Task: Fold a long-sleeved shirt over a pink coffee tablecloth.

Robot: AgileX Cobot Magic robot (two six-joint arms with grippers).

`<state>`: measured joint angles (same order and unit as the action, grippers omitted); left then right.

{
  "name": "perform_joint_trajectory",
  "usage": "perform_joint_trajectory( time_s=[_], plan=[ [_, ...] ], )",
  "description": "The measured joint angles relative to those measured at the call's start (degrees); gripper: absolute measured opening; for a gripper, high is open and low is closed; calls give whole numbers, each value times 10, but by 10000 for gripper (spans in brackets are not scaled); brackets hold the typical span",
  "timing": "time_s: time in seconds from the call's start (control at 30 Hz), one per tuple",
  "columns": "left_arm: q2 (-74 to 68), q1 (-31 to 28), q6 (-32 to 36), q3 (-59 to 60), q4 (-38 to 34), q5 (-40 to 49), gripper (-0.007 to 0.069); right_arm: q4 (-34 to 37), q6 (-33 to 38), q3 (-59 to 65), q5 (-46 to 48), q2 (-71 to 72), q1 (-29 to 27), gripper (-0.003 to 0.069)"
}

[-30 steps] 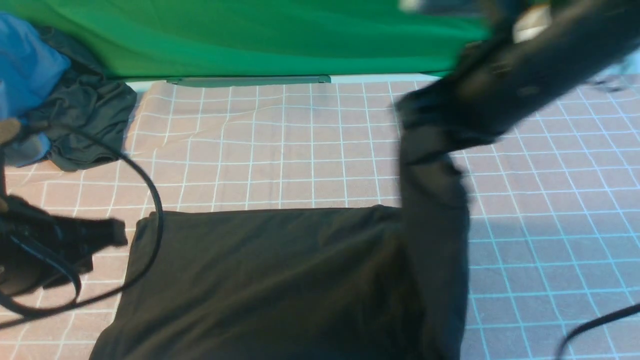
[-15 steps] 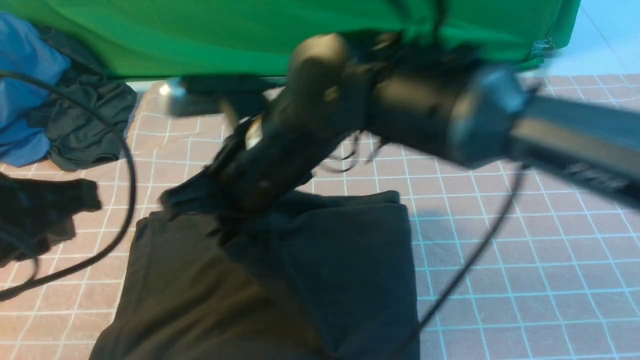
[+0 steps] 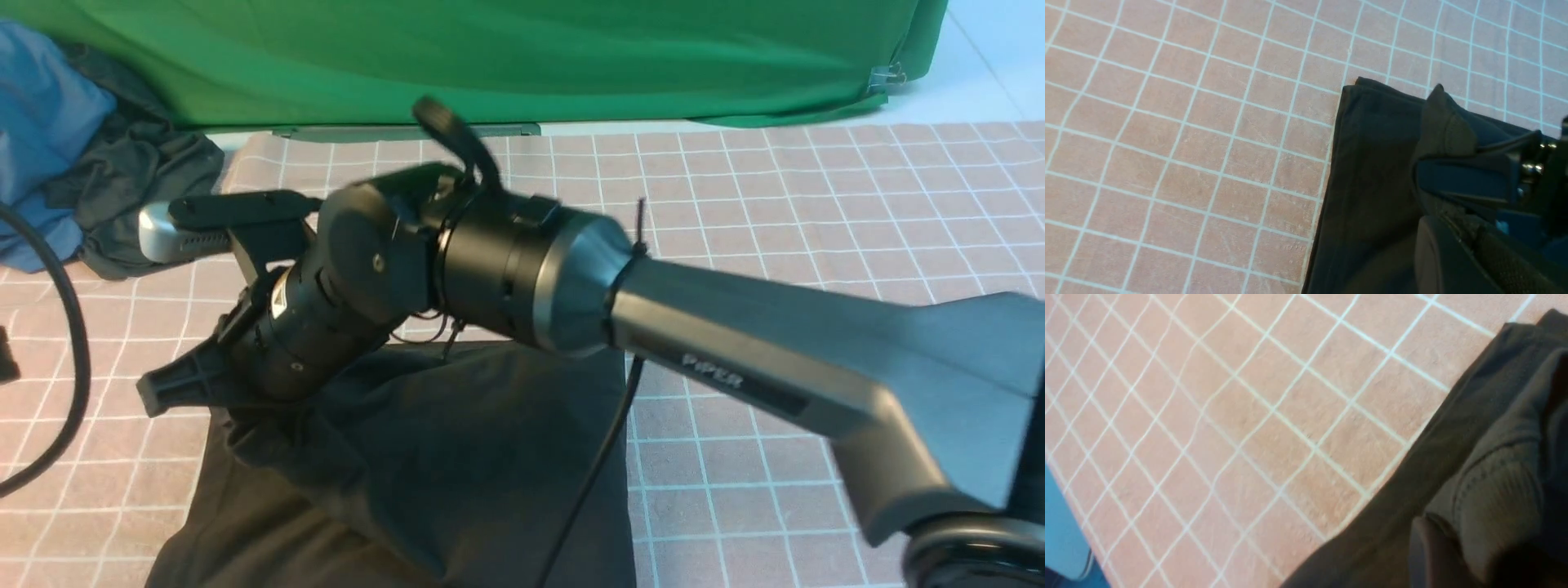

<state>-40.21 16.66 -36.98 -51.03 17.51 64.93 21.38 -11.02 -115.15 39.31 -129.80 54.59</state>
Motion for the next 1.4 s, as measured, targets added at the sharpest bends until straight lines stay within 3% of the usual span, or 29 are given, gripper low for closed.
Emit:
perform_joint_trajectory(
  time_s=[0.17, 0.3, 0.37, 0.43, 0.53, 0.63, 1.07, 1.4],
  plan=[
    [0, 0, 0, 0, 0, 1, 13, 11, 2, 0, -29, -12, 0, 395],
    [0, 0, 0, 0, 1, 9, 13, 5, 58, -4, 14, -4, -7, 466],
    [0, 0, 0, 0, 3, 18, 13, -19, 79, -5, 49, 6, -14, 442],
    [0, 0, 0, 0, 6, 27, 13, -70, 86, -6, 107, 17, -27, 344],
    [0, 0, 0, 0, 7, 28, 13, -91, 83, -9, 150, 24, -41, 121],
    [0, 0, 0, 0, 7, 28, 13, -78, 84, -9, 162, 13, -36, 46],
    [0, 0, -1, 0, 9, 28, 13, -37, 124, -16, 192, -53, 49, 38],
    [0, 0, -17, 0, 10, 28, 13, -31, 131, -120, 182, -44, 6, 38]
  ],
)
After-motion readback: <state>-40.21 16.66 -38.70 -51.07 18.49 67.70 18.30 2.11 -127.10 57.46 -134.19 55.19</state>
